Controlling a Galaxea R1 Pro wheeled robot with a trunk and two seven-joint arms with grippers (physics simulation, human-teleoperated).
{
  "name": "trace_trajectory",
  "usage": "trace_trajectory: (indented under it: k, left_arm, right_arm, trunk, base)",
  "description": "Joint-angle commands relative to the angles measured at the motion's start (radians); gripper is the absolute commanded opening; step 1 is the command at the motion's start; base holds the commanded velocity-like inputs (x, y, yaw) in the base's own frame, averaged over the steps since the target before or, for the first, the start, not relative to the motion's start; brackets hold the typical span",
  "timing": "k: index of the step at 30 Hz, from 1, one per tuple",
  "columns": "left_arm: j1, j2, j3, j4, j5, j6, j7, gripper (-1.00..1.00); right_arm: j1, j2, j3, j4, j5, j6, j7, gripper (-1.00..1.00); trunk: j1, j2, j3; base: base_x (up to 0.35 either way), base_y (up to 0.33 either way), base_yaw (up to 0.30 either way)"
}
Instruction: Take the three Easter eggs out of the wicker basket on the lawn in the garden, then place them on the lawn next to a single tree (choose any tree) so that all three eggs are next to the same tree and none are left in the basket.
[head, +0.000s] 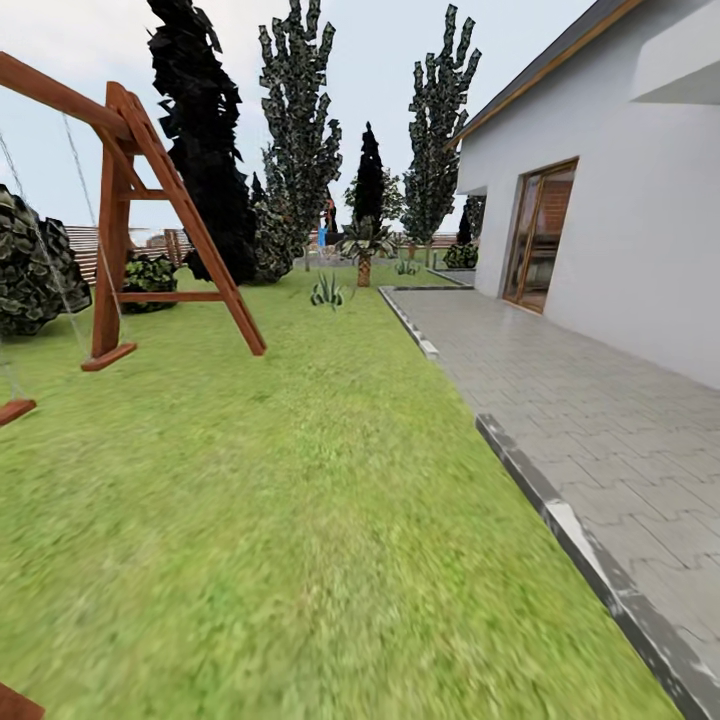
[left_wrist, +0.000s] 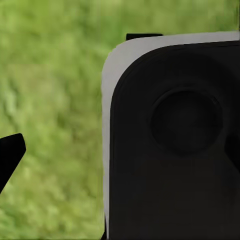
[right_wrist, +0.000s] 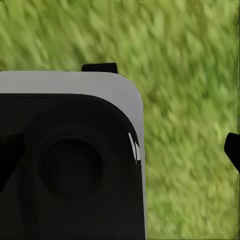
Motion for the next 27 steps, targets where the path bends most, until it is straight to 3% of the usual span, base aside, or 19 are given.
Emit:
trace_trajectory:
  k: [1,16,27]
  left_arm:
    - [0.0,0.0,0.001,-0.001,0.0,-0.002,0.0,1.0]
    - [0.0,0.001,0.001,-0.001,0.0,-0.002,-0.002,1.0]
    - [0.0,0.001,0.001,-0.001,0.0,-0.002,-0.002,1.0]
  right_arm:
    - [-0.001,0.0,-0.005,0.001,0.0,-0.004,0.0,1.0]
    - [-0.001,0.001,-0.005,0.002,0.0,-0.004,0.0,1.0]
    - [-0.001,0.002,-0.005,0.001,-0.001,-0.004,0.0,1.0]
  trunk:
    - [0.0,0.0,-0.001]
    - [0.0,0.0,-0.001]
    - [0.0,0.0,-0.001]
  base:
    - [0.266,-0.186,0.0]
    - [0.279,-0.175,0.005]
    - [0.284,-0.17,0.242]
